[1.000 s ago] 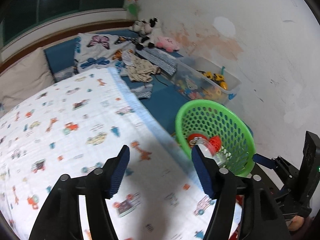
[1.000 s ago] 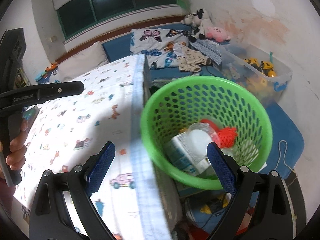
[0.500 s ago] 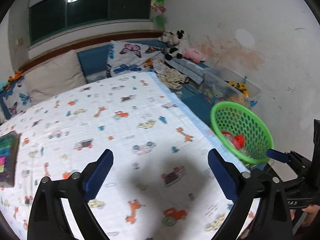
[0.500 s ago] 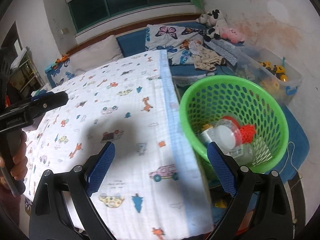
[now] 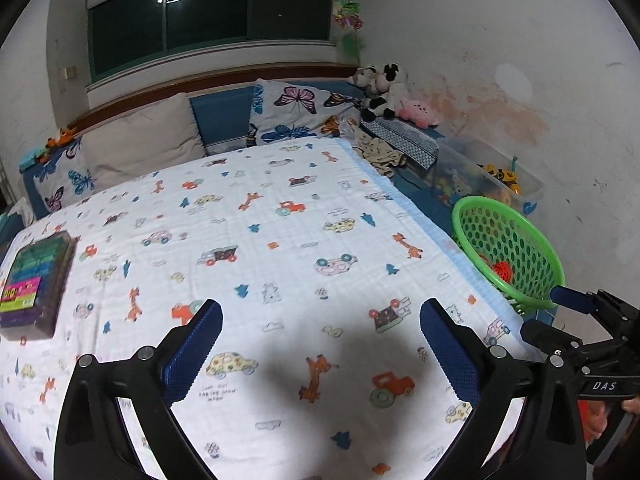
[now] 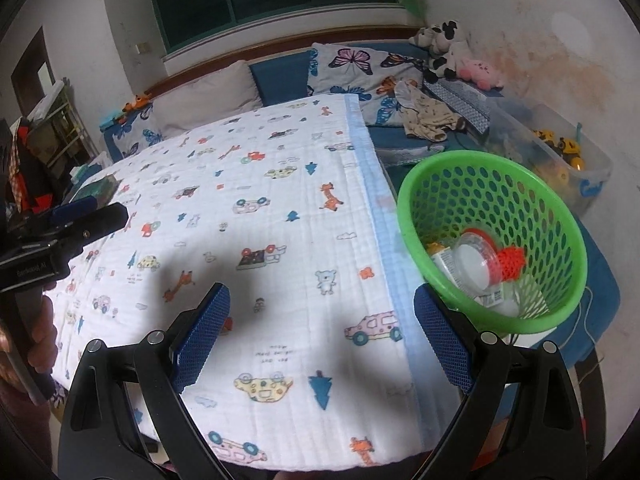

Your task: Collect trash

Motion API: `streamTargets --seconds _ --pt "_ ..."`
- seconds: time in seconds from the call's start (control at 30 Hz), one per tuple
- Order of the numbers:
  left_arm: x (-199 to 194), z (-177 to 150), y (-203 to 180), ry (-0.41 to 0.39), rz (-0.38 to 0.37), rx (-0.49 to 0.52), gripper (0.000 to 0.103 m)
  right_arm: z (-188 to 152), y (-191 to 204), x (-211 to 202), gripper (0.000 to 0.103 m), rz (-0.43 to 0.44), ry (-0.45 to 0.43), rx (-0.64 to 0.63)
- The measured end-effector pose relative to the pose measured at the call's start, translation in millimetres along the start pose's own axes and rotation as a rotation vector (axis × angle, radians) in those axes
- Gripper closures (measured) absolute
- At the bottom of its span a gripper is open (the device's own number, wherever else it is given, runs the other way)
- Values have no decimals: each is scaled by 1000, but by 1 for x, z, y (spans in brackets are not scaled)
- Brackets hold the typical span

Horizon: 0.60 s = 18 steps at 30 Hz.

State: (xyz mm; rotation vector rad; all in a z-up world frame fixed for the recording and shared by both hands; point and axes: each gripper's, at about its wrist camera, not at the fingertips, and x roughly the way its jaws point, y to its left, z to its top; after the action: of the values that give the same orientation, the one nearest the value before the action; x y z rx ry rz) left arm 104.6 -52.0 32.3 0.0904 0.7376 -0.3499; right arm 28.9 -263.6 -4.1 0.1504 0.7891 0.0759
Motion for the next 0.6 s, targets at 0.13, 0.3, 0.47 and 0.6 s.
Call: streamTargets --seconds 0.13,0.3,0.47,0.6 --pt "-5 -6 7 1 1 -27 7 -2 4 -3 10 11 -1 5" --pt "-11 -11 15 -8 20 -41 7 -1 9 -5 10 18 -6 3" --pt "-17 -14 18 -23 46 -37 7 -1 13 -8 10 22 -16 -3" --pt "-20 -18 19 -32 57 -37 7 -1 16 -9 10 26 -20 -5"
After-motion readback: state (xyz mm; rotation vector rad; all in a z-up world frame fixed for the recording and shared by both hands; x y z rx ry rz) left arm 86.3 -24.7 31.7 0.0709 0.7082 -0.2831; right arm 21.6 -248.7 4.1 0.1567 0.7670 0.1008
